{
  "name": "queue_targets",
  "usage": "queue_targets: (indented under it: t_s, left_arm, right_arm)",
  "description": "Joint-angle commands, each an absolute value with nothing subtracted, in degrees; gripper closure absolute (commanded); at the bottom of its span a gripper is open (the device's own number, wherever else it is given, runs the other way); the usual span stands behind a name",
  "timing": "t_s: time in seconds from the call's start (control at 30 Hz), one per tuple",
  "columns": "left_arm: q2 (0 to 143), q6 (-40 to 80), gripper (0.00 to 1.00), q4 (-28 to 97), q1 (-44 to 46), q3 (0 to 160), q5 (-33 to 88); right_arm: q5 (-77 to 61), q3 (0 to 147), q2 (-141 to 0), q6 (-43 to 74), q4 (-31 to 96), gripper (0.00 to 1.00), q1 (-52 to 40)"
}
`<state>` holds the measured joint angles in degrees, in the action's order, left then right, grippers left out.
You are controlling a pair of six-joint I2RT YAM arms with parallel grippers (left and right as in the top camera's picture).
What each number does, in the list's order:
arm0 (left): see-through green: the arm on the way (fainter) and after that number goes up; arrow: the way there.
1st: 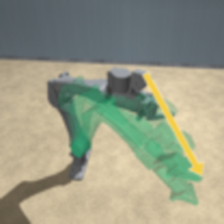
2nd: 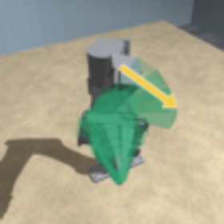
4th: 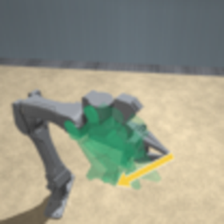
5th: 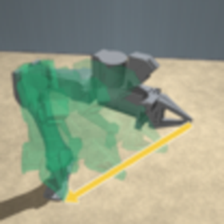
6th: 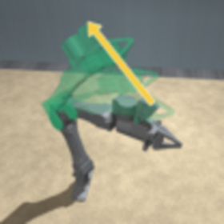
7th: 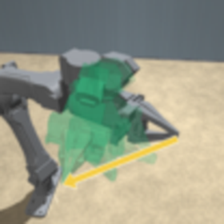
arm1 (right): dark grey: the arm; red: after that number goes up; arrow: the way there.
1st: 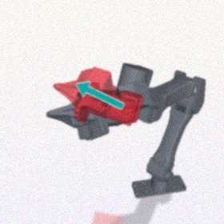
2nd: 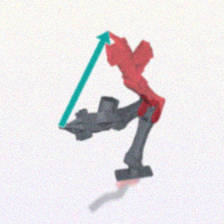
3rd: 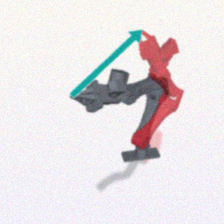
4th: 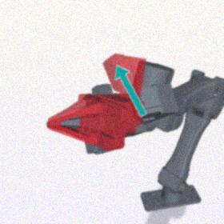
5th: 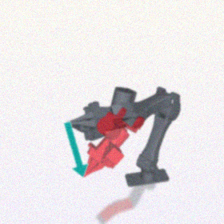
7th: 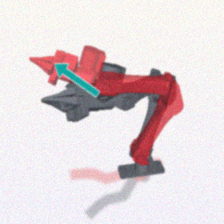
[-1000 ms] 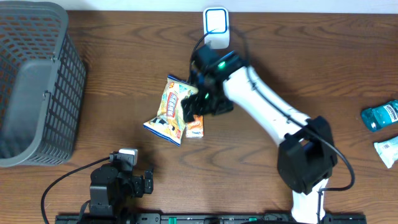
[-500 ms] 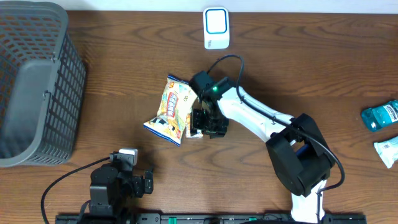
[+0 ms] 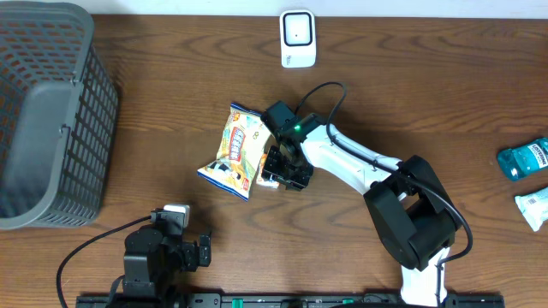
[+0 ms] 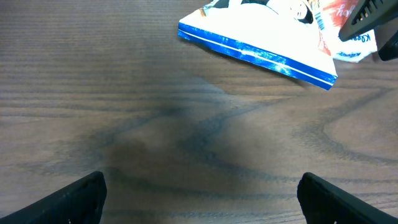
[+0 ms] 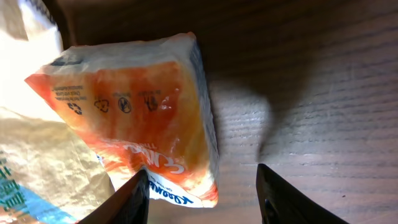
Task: Scan the item barcode
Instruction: 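Reach the right gripper to the small orange packet and grasp it, then lift the orange packet and swing it toward the scanner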
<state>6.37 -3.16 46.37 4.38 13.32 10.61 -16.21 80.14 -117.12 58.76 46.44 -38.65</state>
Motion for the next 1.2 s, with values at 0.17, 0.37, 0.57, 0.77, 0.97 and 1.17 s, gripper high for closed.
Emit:
queue_targets:
  t_s: [0.17,0.37,0.57,0.77,0.97,1.17]
  left_arm:
    - [6.20,-3.11,0.02,47.75,4.19,13.30,11.14]
    - [6.20,-3.11,0.02,47.75,4.19,13.30,11.14]
    - [6.20,-3.11,0.02,47.75,4.19,13.30,11.14]
    - [6.20,-3.11,0.02,47.75,4.19,13.30,11.14]
    - [6.20,-3.11,0.02,47.75,4.19,13.30,11.14]
    - [6.20,-3.11,0.02,47.75,4.19,13.30,11.14]
  right_arm:
    - [-7.86,78.39,-116.27,61.67,46.00,0.87,-38.26]
    - [-8.21,77.91,-115.57,56.66,45.76,0.99,-38.06]
    - [-17.15,77.91,-106.59,37.19,46.15,0.99,-34.30]
    - [-44.58,77.91,-94.28,2.37,50.57,0.99,-26.68]
    - [-68.29,77.89,-88.33,-4.78,55.88,0.99,-17.93]
    - [-82.61,77.89,-87.74,6.63,60.40,0.98,-12.95]
